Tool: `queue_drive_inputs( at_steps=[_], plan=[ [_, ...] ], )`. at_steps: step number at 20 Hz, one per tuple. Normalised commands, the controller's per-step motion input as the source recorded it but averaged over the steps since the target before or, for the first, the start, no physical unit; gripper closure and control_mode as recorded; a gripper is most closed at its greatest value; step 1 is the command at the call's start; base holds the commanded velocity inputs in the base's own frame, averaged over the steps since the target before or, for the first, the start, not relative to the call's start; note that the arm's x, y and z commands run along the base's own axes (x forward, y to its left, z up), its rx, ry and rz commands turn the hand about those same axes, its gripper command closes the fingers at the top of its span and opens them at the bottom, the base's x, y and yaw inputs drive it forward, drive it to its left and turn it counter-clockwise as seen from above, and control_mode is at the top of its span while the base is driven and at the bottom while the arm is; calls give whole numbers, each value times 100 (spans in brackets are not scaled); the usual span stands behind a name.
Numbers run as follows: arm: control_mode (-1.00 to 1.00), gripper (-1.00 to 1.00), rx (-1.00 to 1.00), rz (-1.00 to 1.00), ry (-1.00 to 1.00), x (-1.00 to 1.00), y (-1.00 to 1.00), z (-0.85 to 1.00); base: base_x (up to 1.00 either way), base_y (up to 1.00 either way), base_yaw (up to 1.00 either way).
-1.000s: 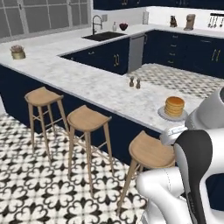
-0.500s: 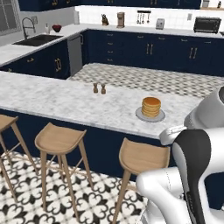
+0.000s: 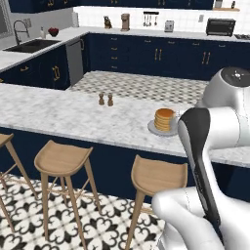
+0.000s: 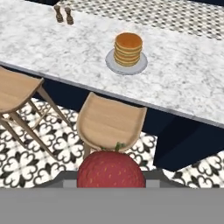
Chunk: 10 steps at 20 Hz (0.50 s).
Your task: Take the strawberry from the fridge and place it on top of the pancake, located on the dining counter.
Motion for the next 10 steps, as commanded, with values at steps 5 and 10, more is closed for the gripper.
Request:
queue_drive_inputs(
  at_steps=[5,10],
  plan=[
    [-100,100,5,-3,16,100,-40,-11,0,0,0],
    [-100,100,5,-2,10,100,-50,-3,0,0,0]
  ],
)
